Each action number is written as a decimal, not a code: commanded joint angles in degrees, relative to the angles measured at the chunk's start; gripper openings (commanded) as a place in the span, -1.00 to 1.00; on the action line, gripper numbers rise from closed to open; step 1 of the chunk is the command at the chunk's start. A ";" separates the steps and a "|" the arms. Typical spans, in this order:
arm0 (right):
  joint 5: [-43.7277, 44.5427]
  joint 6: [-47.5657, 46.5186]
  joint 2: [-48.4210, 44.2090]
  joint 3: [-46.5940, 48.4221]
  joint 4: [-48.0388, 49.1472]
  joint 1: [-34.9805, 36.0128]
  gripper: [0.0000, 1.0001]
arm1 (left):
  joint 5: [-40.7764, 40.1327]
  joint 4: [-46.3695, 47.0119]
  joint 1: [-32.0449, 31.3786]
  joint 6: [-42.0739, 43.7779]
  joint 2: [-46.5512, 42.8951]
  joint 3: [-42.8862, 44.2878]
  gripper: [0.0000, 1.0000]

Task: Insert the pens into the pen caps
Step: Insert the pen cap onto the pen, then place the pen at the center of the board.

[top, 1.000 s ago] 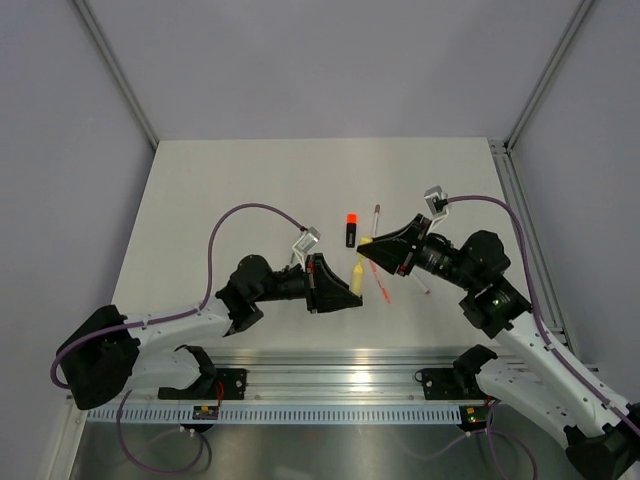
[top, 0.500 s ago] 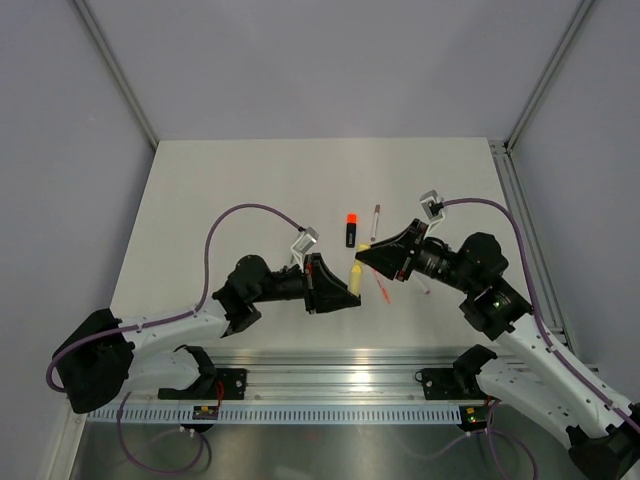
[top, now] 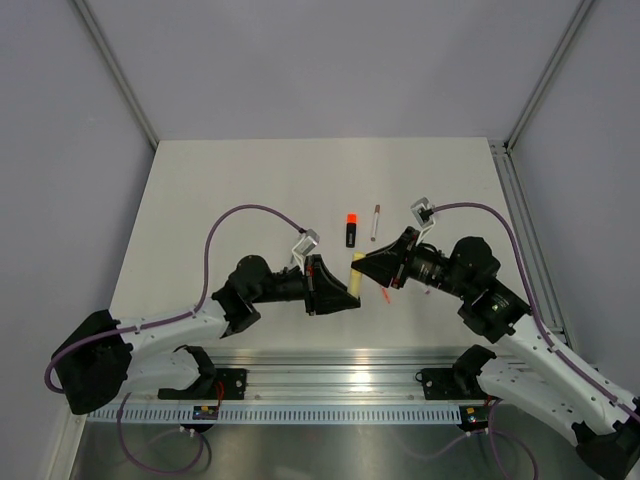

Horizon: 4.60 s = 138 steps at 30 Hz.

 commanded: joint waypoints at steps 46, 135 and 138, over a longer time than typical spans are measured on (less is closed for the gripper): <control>15.92 11.43 3.40 -19.73 2.36 32.68 -0.99 | -0.85 6.66 7.29 -1.61 -9.39 -1.33 -1.00; 27.79 -4.04 19.43 5.25 -20.83 -7.02 0.15 | -41.03 -45.20 7.29 -3.45 -30.94 16.51 0.98; 28.58 -2.46 14.15 0.95 -22.67 -10.18 -0.09 | -39.09 -45.19 7.29 -2.49 -28.12 17.64 0.98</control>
